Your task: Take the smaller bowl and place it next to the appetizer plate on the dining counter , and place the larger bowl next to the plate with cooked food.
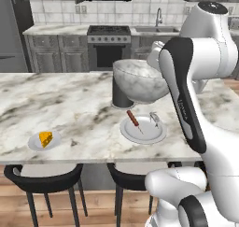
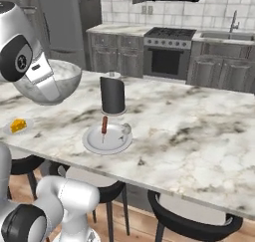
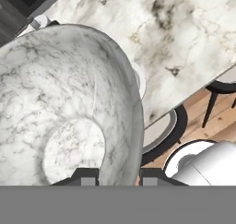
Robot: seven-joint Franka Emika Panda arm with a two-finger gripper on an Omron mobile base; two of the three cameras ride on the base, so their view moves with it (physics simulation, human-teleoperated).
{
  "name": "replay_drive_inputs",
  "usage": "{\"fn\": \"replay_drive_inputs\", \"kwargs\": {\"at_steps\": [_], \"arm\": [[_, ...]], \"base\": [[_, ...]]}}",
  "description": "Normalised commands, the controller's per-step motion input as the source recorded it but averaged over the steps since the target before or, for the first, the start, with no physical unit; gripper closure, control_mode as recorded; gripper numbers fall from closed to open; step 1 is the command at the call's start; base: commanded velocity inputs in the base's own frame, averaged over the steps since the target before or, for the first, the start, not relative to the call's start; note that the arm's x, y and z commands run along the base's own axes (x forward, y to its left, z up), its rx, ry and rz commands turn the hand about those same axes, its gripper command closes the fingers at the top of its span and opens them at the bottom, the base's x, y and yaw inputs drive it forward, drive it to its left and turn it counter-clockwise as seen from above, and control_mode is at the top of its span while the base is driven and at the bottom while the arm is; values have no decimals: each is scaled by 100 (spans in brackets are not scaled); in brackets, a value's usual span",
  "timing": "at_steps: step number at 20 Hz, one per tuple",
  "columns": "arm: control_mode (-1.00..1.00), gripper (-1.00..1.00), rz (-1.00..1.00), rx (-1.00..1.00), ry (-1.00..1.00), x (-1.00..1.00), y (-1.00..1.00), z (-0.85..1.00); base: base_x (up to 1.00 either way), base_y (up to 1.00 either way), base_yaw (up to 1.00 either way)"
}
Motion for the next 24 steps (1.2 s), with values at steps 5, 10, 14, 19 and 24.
{"fn": "replay_drive_inputs", "kwargs": {"at_steps": [5,10,14,19,24], "arm": [[100,100,0,0,0,0,0,0],[-100,100,1,0,1,-2,-26,-26],[-100,100,-9,-2,0,-6,-69,-39],[-100,100,-11,-3,0,-7,-87,-32],[-100,100,-7,-9,-7,-1,-93,-26]], "base": [[46,-13,39],[4,-7,8],[0,0,0],[0,0,0],[0,0,0]]}}
